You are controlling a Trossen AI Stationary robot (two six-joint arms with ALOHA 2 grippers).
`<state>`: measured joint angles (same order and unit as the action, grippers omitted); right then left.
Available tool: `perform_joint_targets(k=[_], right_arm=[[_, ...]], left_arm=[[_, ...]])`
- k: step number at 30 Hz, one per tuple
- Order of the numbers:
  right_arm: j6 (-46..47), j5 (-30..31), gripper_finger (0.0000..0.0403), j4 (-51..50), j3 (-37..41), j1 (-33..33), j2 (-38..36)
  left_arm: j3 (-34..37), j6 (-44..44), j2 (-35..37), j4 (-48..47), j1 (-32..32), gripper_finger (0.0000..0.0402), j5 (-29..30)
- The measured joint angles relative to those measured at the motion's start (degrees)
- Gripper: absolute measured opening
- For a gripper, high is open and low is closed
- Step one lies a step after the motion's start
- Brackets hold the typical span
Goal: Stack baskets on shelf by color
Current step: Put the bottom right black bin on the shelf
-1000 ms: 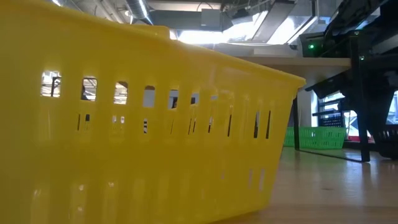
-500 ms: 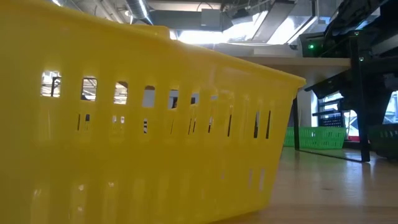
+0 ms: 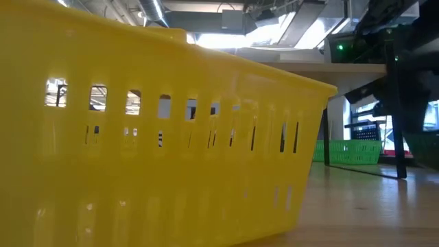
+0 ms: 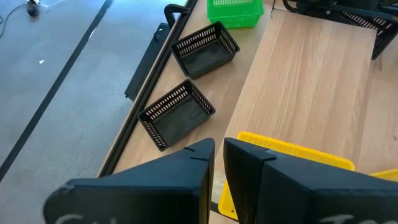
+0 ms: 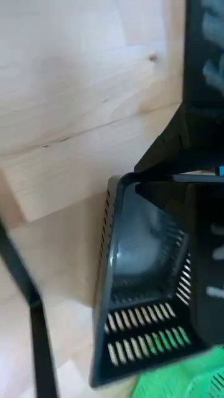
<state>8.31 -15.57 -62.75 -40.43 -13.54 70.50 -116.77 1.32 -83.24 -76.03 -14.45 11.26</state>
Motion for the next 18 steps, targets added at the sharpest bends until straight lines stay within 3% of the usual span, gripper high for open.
perform_joint_targets(k=[14, 18], right_arm=[[-3.5, -0.6, 0.0, -14.1, -9.8, 0.0, -0.1], [-2.9, 1.6, 0.0, -17.0, -12.9, 0.0, -0.1]], left_arm=[[0.0, 0.0, 0.0, 0.0, 0.0, 0.0027, 0.0], [0.0, -0.4, 0.0, 0.0, 0.0, 0.0027, 0.0]])
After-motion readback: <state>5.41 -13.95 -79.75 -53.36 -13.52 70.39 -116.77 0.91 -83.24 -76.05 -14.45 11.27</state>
